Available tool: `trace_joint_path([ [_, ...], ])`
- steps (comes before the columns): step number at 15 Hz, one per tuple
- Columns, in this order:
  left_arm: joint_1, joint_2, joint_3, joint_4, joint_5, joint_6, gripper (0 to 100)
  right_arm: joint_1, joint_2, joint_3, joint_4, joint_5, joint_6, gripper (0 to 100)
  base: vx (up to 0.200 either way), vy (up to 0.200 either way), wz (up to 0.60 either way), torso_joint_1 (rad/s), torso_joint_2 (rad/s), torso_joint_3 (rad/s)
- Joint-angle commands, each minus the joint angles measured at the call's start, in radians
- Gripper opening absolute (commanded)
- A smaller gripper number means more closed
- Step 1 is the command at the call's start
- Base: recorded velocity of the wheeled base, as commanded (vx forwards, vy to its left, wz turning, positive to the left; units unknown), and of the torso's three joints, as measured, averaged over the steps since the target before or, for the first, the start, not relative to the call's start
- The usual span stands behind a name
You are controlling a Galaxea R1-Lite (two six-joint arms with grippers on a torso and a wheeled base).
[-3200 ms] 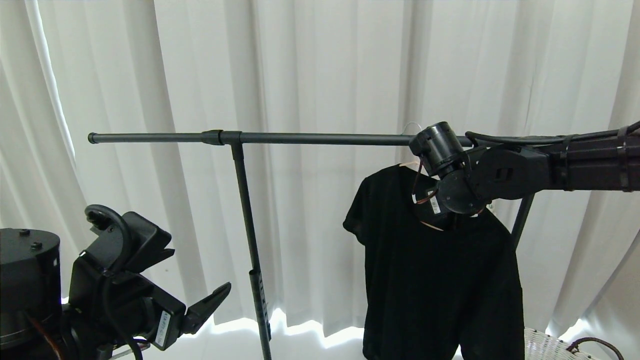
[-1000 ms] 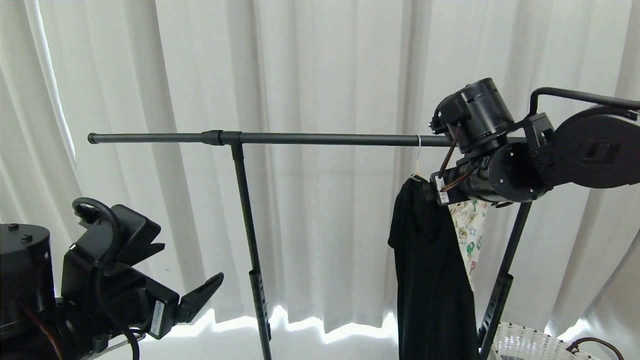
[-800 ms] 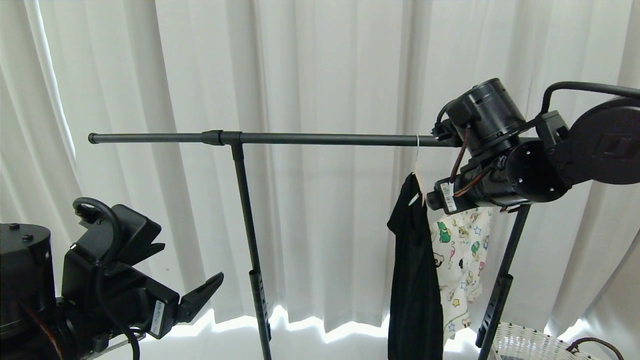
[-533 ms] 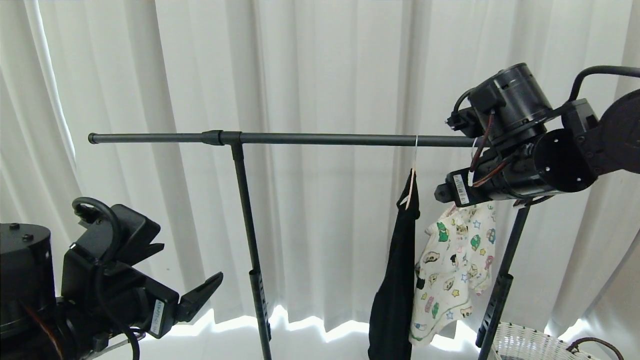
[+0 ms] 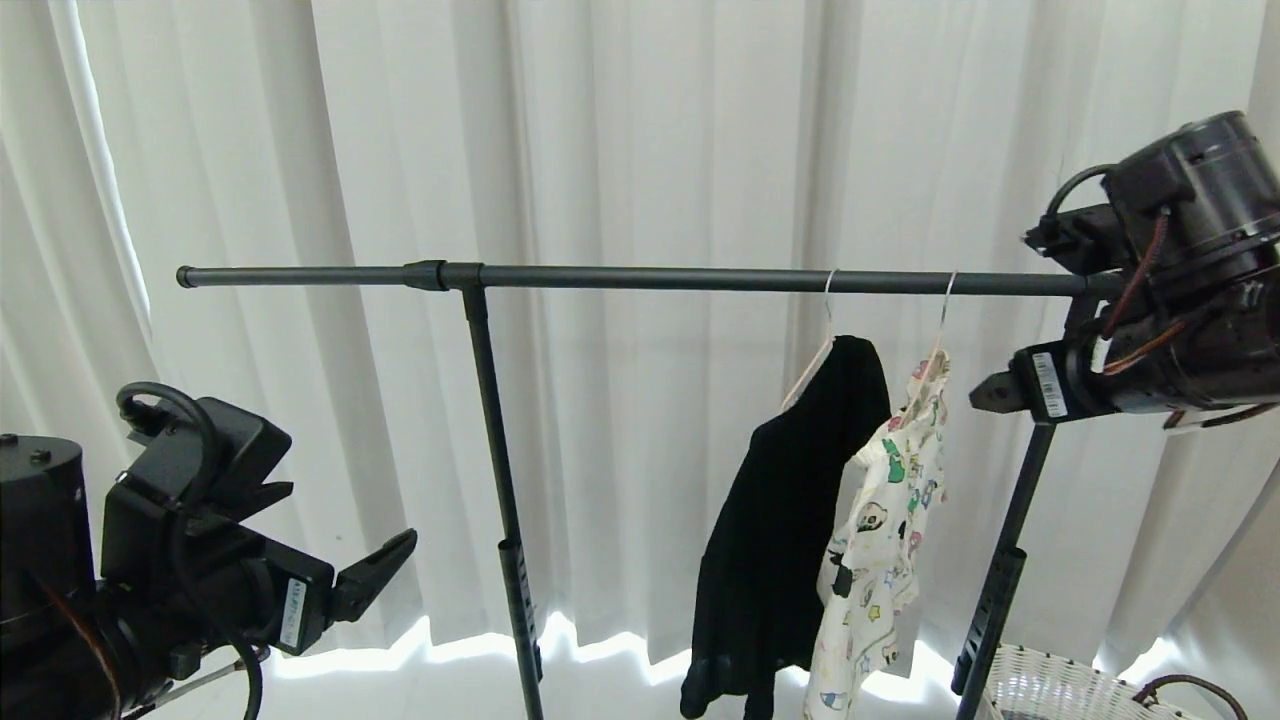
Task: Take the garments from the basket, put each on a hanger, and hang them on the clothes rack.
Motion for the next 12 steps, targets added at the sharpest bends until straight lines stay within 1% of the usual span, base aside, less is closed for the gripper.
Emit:
trace_joint_path([
  [1,0.048,-0.001,-0.001,0.0,0.002,0.004,100,-0.106,-0.108,0.086,-0.001,-0.004,-0.094,100,0.0,0.0,0.0,0.0,0.0,0.0],
  [2,0.079,-0.004,-0.001,0.0,0.002,0.004,100,-0.167,-0.152,0.132,-0.004,0.005,-0.184,100,0.0,0.0,0.0,0.0,0.0,0.0],
  [3,0.103,-0.008,-0.001,0.0,0.002,0.004,100,-0.218,-0.186,0.167,-0.018,0.014,-0.255,100,0.0,0.0,0.0,0.0,0.0,0.0],
  [4,0.125,-0.011,-0.001,-0.002,0.002,0.004,100,-0.259,-0.212,0.204,-0.056,0.031,-0.296,100,-0.2,0.0,0.0,0.007,0.0,0.007],
  [6,0.163,-0.013,-0.001,-0.002,0.002,0.004,100,-0.325,-0.229,0.268,-0.15,0.033,-0.328,100,-0.2,0.0,0.0,0.007,0.0,0.002],
  [7,0.177,-0.013,-0.001,-0.002,0.002,0.004,100,-0.345,-0.233,0.284,-0.184,0.034,-0.345,100,-0.2,0.0,0.0,0.017,0.0,-0.007],
  [9,0.218,-0.005,-0.01,-0.002,0.002,0.002,100,-0.394,-0.241,0.327,-0.273,0.034,-0.413,100,-0.2,0.0,0.0,-0.007,0.01,0.007],
  [12,0.235,-0.004,-0.015,-0.002,0.002,-0.002,100,-0.431,-0.249,0.422,-0.423,0.034,-0.453,100,-0.2,0.0,0.0,0.004,0.0,-0.004],
])
